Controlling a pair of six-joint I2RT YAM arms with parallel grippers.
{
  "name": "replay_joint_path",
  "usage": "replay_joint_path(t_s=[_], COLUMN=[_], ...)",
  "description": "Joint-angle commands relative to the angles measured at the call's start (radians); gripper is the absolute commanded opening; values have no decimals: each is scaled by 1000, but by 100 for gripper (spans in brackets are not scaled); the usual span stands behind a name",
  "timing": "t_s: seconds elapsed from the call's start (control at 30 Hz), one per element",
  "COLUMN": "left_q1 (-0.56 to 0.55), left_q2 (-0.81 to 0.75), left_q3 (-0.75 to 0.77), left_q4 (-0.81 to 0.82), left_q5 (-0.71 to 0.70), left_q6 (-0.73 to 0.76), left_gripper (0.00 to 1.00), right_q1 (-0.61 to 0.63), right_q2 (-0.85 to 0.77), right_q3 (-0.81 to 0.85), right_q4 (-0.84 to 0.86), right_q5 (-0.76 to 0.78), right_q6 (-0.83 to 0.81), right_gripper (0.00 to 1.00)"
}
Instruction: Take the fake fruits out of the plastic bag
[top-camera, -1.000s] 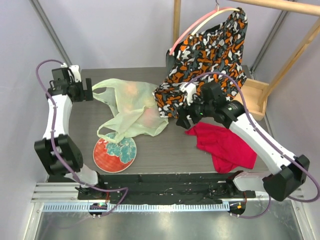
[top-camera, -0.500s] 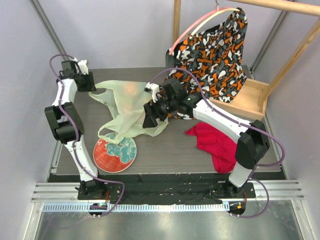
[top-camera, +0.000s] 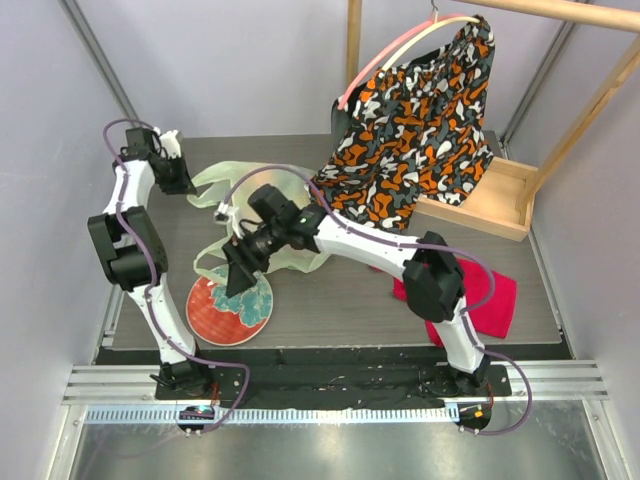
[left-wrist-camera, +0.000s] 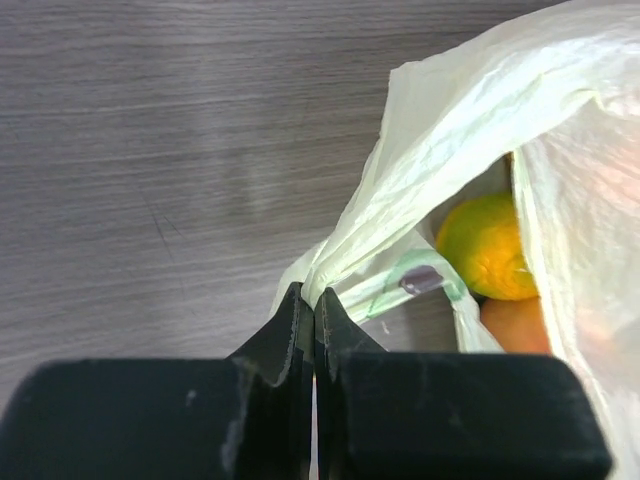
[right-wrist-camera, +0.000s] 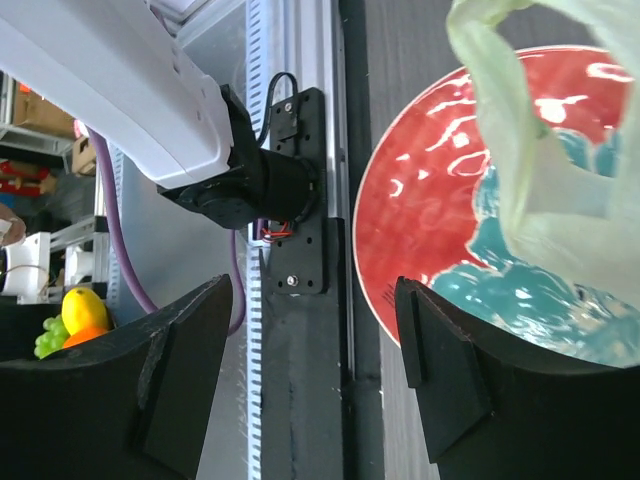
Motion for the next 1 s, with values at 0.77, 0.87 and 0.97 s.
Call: replay_joint_path(t_s=[0.77,0.87,0.97], left_q1=[71,91,102], left_q2=[-167,-180,-195], left_q3=[-24,-27,-55], left_q4=[-84,-87,-79], left_q5=[166,191,201], left_q6=[-216,-235,-244], left_gripper=[0,0,0], right_q1=[72,92,138], right_q2=[241,204,169], right_q3=[234,194,134], right_q4=[241,164,112], right_q5=[410,462,557], right_q6=[346,179,-83], right_gripper=[100,100,100])
